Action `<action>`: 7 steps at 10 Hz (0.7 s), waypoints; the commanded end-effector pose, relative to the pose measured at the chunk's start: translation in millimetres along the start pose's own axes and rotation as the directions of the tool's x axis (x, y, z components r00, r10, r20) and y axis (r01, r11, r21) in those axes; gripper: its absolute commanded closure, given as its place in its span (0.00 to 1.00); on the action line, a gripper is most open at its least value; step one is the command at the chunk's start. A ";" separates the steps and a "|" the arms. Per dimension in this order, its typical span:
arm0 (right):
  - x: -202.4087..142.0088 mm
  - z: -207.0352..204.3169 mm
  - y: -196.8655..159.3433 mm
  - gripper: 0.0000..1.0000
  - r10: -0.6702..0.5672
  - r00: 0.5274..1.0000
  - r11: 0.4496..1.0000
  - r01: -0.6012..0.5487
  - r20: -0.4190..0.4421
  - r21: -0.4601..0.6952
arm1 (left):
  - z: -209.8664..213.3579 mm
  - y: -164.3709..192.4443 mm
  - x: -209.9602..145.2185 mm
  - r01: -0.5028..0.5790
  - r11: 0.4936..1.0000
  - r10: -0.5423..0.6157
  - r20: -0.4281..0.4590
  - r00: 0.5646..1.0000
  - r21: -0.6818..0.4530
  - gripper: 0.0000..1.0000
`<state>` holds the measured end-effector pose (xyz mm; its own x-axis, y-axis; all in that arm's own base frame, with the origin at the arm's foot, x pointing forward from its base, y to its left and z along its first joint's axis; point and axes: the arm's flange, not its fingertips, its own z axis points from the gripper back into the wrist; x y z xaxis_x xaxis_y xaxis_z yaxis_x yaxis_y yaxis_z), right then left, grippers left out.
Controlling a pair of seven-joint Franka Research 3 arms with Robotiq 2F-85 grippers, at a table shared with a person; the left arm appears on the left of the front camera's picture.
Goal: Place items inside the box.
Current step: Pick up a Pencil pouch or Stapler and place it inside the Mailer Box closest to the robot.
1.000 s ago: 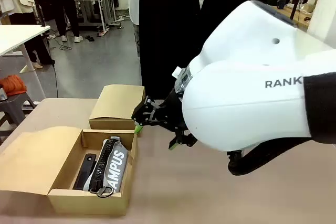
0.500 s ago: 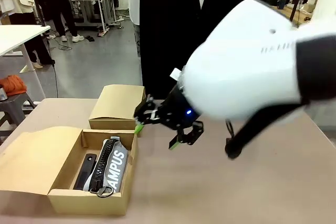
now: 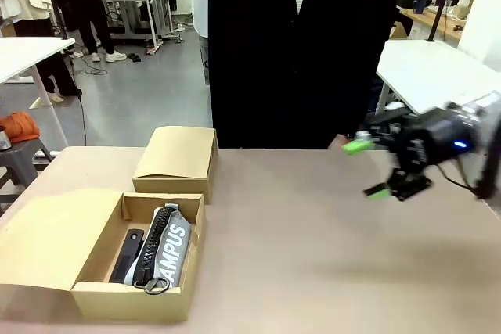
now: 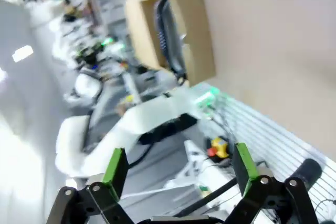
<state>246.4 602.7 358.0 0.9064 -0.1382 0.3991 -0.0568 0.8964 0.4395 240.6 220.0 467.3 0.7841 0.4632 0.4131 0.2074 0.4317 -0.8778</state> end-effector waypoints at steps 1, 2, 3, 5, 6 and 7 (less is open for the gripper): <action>8.1 -3.7 4.8 0.58 0.009 1.000 1.000 -0.010 0.027 0.025 | -1.2 -1.0 -1.9 0.019 1.000 -0.019 0.014 1.000 -0.021 0.00; 9.7 -3.0 5.8 0.58 0.003 0.999 0.999 -0.004 0.034 0.036 | -1.2 -1.0 -1.9 0.019 1.000 -0.019 0.014 1.000 -0.021 0.00; 11.1 -2.9 6.5 0.58 -0.001 0.999 0.999 -0.001 0.038 0.043 | -1.2 -1.0 -1.9 0.019 1.000 -0.019 0.014 1.000 -0.021 0.00; 15.9 1.1 6.5 0.00 -0.039 0.997 0.995 0.034 0.059 0.090 | -1.2 -1.0 -1.9 0.019 1.000 -0.019 0.014 1.000 -0.021 0.00; 14.8 0.9 6.5 0.00 -0.050 0.997 0.994 0.044 0.065 0.097 | -1.2 -1.0 -1.9 0.019 1.000 -0.019 0.014 1.000 -0.021 0.00; 14.8 0.6 6.5 0.00 -0.065 0.995 0.993 0.058 0.072 0.100 | -1.2 -1.0 -1.9 0.019 1.000 -0.019 0.014 1.000 -0.021 0.00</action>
<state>265.6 603.8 374.2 0.8945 -0.1744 0.4117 -0.0625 0.8630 0.5012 240.6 220.0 467.3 0.7841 0.4632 0.4131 0.2074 0.4317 -0.8778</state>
